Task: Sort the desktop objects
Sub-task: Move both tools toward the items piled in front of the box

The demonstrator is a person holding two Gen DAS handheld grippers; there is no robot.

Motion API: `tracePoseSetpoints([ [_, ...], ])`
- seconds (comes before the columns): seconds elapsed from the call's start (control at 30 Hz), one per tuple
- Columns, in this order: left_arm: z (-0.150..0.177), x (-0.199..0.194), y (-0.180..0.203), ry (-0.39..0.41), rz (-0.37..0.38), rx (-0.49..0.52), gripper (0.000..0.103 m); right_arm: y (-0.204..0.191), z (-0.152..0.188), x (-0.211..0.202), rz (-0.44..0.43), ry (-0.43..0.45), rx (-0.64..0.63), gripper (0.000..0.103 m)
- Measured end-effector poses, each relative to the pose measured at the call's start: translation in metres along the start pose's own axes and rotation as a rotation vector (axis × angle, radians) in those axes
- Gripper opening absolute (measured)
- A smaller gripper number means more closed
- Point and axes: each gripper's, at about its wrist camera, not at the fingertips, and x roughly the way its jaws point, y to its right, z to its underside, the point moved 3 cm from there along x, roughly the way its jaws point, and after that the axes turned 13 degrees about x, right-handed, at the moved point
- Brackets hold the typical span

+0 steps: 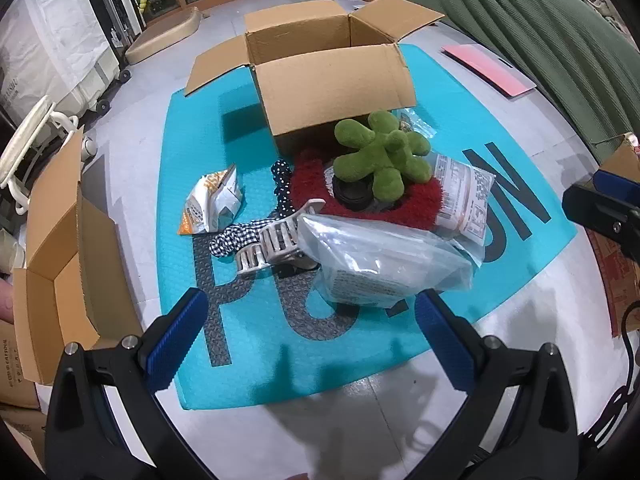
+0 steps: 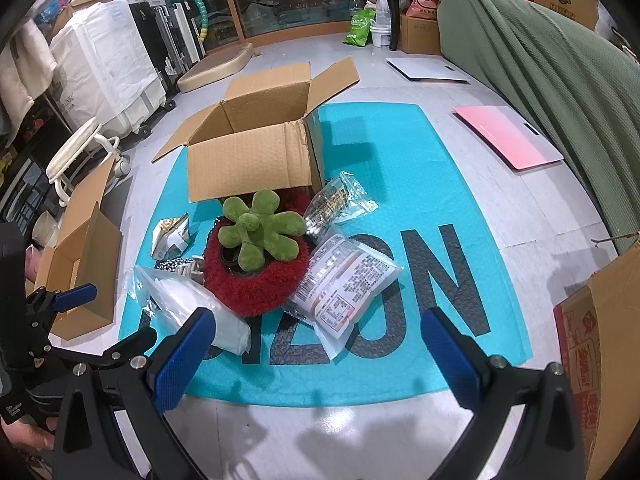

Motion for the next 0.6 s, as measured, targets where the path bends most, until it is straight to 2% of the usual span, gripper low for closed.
tracePoseSetpoints([
  [0.6,0.022,0.028,0.014,-0.029,0.109,-0.044,0.103,0.011,0.007,0.021,0.013,-0.048,0.015,0.103],
])
